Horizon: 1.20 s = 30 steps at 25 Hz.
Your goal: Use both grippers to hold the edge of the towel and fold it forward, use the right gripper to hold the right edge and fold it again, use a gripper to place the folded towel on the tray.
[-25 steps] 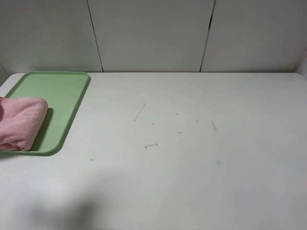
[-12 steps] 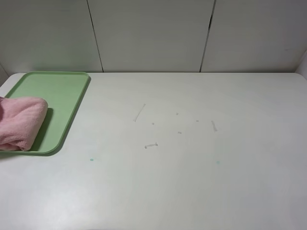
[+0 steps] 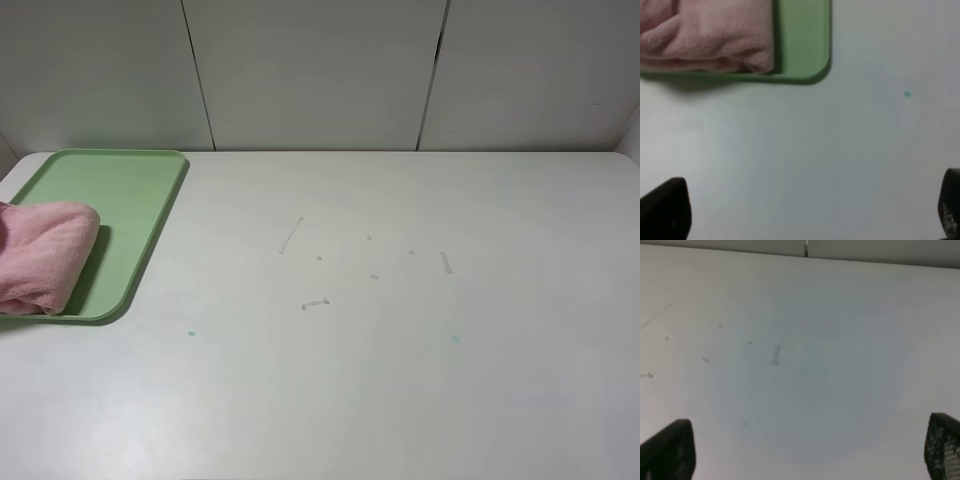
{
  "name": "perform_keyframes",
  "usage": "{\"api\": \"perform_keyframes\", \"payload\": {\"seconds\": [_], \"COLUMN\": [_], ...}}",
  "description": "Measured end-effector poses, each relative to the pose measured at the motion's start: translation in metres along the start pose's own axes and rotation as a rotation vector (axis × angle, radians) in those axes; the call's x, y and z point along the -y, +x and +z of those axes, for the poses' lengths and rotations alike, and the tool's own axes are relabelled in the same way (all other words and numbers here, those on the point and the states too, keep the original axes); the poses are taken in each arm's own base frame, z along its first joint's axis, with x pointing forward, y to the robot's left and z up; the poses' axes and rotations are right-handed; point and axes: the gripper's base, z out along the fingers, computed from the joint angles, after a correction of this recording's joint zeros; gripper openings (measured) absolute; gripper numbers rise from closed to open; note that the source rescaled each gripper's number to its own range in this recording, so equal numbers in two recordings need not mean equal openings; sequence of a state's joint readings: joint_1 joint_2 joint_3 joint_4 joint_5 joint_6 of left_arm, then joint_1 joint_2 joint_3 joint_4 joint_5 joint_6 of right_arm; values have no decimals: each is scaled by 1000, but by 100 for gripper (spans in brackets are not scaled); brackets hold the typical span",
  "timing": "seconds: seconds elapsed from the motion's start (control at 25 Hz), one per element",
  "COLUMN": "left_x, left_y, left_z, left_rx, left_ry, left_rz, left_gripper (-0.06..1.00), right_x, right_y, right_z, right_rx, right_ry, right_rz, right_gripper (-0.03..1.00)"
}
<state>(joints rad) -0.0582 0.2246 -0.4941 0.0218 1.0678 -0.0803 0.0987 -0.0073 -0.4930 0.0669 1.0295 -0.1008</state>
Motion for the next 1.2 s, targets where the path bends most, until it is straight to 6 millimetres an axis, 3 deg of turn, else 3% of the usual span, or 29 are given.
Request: {"api": "perform_keyframes", "payload": {"seconds": [0.48,1.2], "left_x": [1,2], "left_y": [22,23], "left_z": [-21,-22], "left_rx": [227,233], "left_ry": [44,54], "left_rz": [23,38], "left_gripper": [100,100], "right_x": [0,0], "right_y": [0,0], "right_z": [0,0], "right_rx": [0,0], "right_ry": [0,-1], "right_rz": [0,1], "right_gripper": [100,100]}}
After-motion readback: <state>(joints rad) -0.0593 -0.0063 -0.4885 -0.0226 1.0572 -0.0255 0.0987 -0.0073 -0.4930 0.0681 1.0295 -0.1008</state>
